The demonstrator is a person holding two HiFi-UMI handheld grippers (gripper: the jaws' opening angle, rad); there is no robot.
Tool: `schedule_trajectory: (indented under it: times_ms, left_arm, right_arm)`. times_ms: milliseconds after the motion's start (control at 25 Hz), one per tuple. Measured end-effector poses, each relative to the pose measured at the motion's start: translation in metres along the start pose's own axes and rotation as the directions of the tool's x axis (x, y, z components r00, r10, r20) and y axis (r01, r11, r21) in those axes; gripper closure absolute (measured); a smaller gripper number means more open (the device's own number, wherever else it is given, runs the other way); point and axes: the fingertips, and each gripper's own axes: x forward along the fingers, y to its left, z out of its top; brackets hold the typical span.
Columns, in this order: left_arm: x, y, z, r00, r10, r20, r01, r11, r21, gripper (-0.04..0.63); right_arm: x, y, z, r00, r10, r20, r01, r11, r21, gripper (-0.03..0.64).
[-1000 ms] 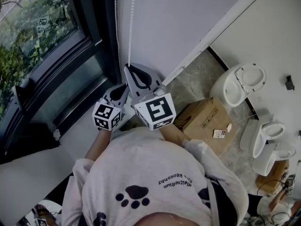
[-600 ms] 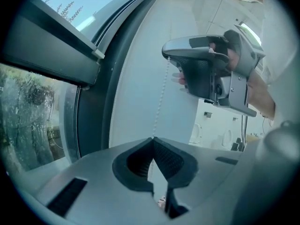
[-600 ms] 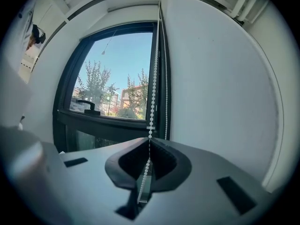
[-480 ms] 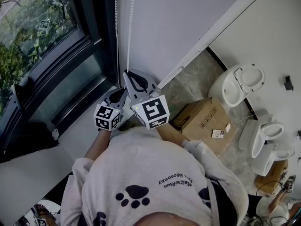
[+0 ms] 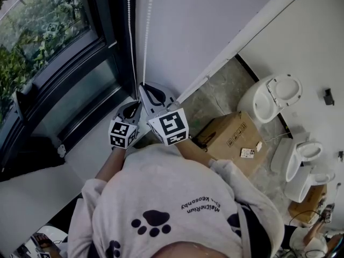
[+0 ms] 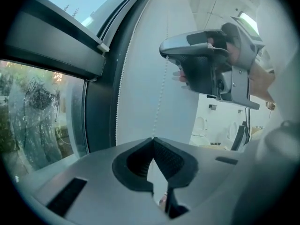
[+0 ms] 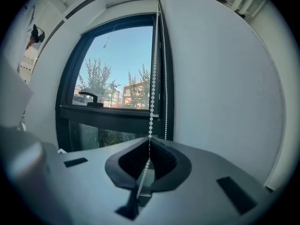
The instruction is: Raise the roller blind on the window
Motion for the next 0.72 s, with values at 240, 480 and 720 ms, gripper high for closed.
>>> schedule_trajectory:
  times_ms: [240,480,720]
  left_arm:
    - [-0.010,-0.005,0.007,1.000,-0.006,0.010,0.006,1.000,0.008,0.526]
    - [-0.029,-0.006,0.042,0.996,0.009,0.083,-0.008,1.000,-0.011,0.528]
    - [-0.049,-0.010,0.093,0.980,0.041,0.193,-0.040,0.999,-0.010,0.588]
  right_arm:
    - [-0.001,-0.001,0.005,1.000,-0.005,0.014,0.005,1.000,0.000,0.604]
    - [-0.004,-0.006,0.006,0.998,-0.042,0.036,0.043,0.999,-0.007,0.604]
    - [-0.010,-0.007,0.004,0.994,-0.106,0.035,0.109,0.991,-0.080,0.587]
